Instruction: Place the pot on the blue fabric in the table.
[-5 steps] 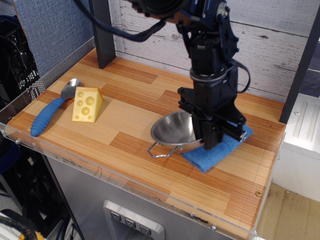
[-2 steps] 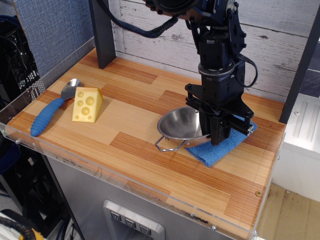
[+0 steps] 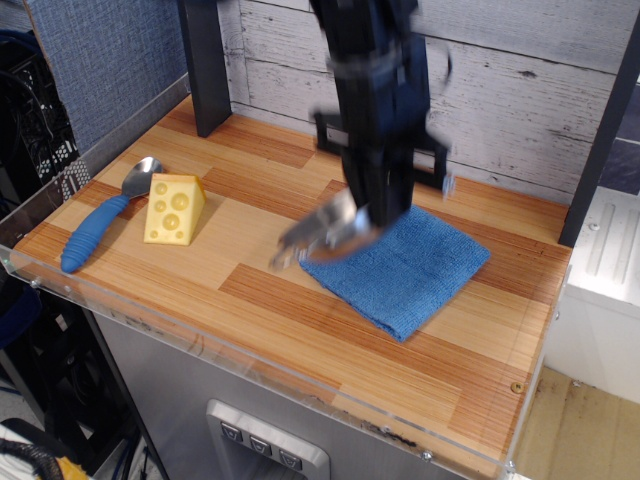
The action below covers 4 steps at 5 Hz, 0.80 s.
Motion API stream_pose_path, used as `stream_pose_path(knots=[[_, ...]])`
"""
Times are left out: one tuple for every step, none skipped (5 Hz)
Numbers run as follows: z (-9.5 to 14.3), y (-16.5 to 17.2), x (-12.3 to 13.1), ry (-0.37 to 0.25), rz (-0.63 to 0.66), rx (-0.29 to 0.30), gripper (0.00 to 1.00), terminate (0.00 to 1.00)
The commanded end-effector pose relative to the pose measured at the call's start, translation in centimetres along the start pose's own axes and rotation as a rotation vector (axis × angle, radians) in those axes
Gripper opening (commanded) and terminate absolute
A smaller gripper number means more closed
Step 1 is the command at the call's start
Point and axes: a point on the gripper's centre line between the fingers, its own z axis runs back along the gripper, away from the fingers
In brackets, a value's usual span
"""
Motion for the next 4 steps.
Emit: stream_pose_path(knots=[[1.7,-0.4,3.6,-0.061,-0.017,-0.059,0.00,0.00],[-0.5,-0.9,4.0,-0.015,-0.032,-0.037,0.00,0.00],[-3.3,-0.4,2.8,0.054,-0.042,0.019,0.00,0.00],[-5.5,1.0,1.2,0.112,-0.038,0.085,0.00,0.00]])
